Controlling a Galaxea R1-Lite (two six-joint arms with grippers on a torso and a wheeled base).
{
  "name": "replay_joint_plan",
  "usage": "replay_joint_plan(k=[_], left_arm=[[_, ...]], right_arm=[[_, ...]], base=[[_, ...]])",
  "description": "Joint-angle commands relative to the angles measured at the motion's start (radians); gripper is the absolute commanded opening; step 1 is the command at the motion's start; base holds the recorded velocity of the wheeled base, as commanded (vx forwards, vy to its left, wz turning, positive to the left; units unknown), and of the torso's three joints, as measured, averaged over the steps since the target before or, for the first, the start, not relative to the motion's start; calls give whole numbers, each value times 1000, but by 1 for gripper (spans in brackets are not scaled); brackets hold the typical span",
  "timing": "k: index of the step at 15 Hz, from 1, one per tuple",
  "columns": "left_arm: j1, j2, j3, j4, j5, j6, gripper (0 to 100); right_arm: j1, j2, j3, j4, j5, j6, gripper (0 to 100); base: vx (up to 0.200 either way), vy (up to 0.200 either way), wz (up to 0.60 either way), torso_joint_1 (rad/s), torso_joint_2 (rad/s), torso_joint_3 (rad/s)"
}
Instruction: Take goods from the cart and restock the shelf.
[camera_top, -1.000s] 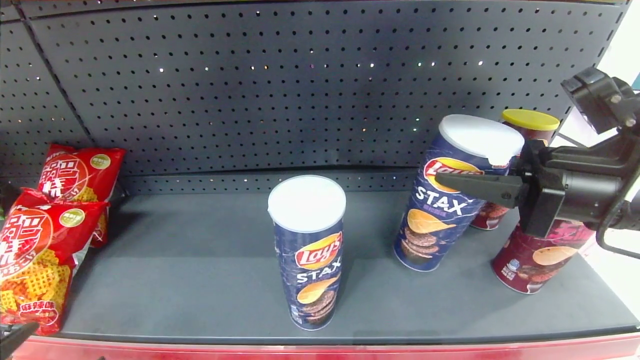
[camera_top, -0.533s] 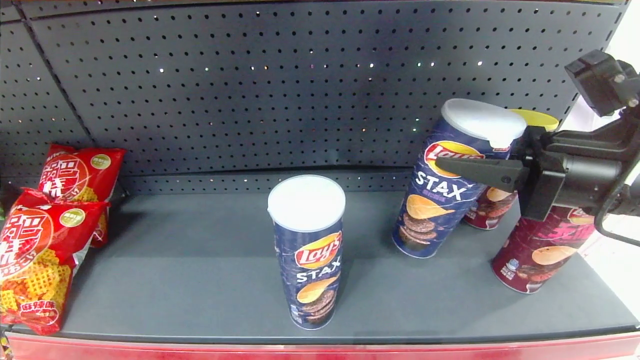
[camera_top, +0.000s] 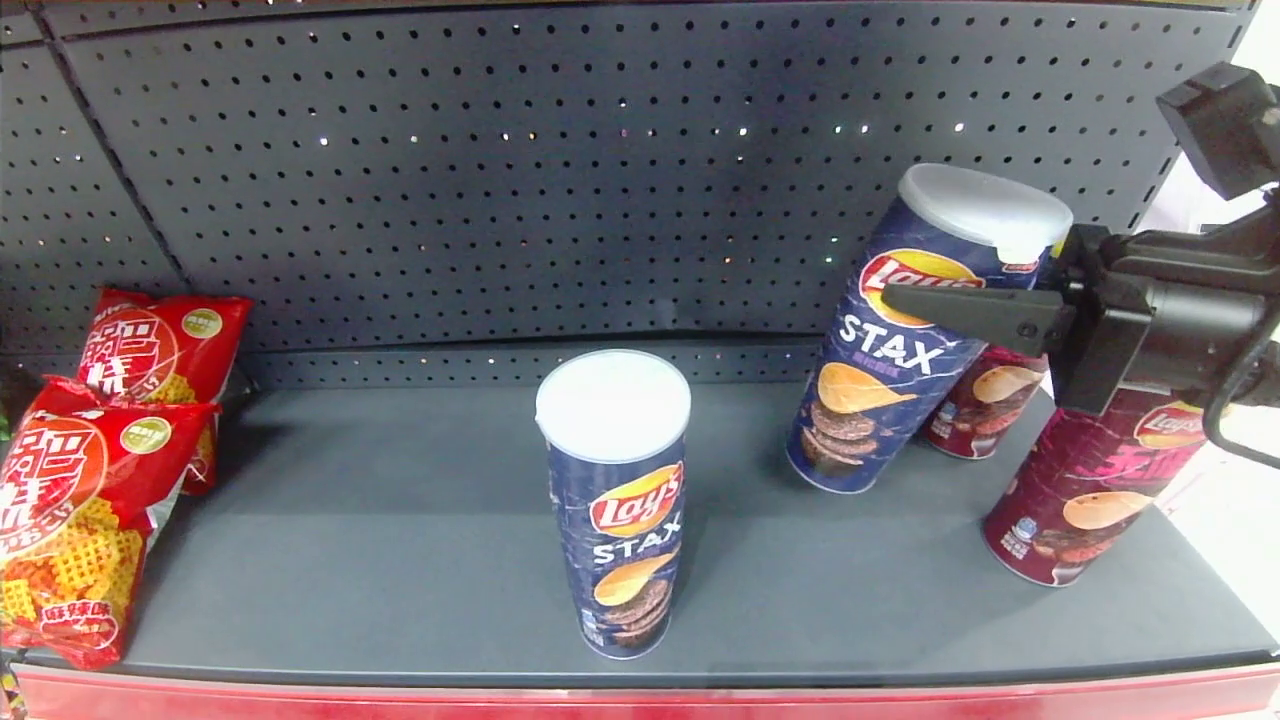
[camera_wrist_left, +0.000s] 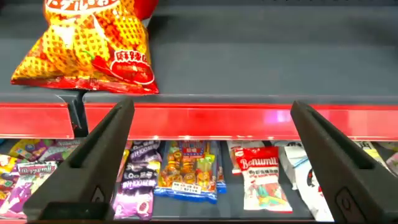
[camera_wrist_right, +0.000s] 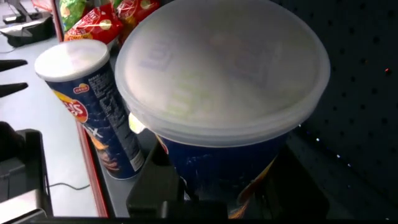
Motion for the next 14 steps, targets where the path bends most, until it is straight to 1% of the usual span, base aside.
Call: replay_joint_plan(k=[1, 7, 8, 10, 11, 12, 14], left_arm=[[2, -8, 1, 0, 1, 0, 100], [2, -8, 1, 0, 1, 0, 100], [2, -8, 1, 0, 1, 0, 100], [2, -8, 1, 0, 0, 0, 100], [2, -7, 1, 0, 0, 0, 100], [2, -7, 1, 0, 1, 0, 100], [2, -7, 1, 0, 1, 0, 100]], right_arm=[[-7, -3, -15, 0, 0, 5, 0], [-5, -2, -84, 6, -6, 23, 0], [10, 0, -95, 9, -11, 23, 0], [75, 4, -116, 13, -58, 27, 0], [84, 7, -118, 13, -64, 28, 0], [136, 27, -128, 12, -84, 31, 0], [184, 52, -141, 12, -112, 30, 0]], base=[[0, 0, 0, 0, 0, 0], [0, 0, 0, 0, 0, 0], [0, 0, 0, 0, 0, 0], [0, 0, 0, 0, 0, 0], [0, 0, 0, 0, 0, 0], [0, 0, 0, 0, 0, 0], [0, 0, 0, 0, 0, 0]])
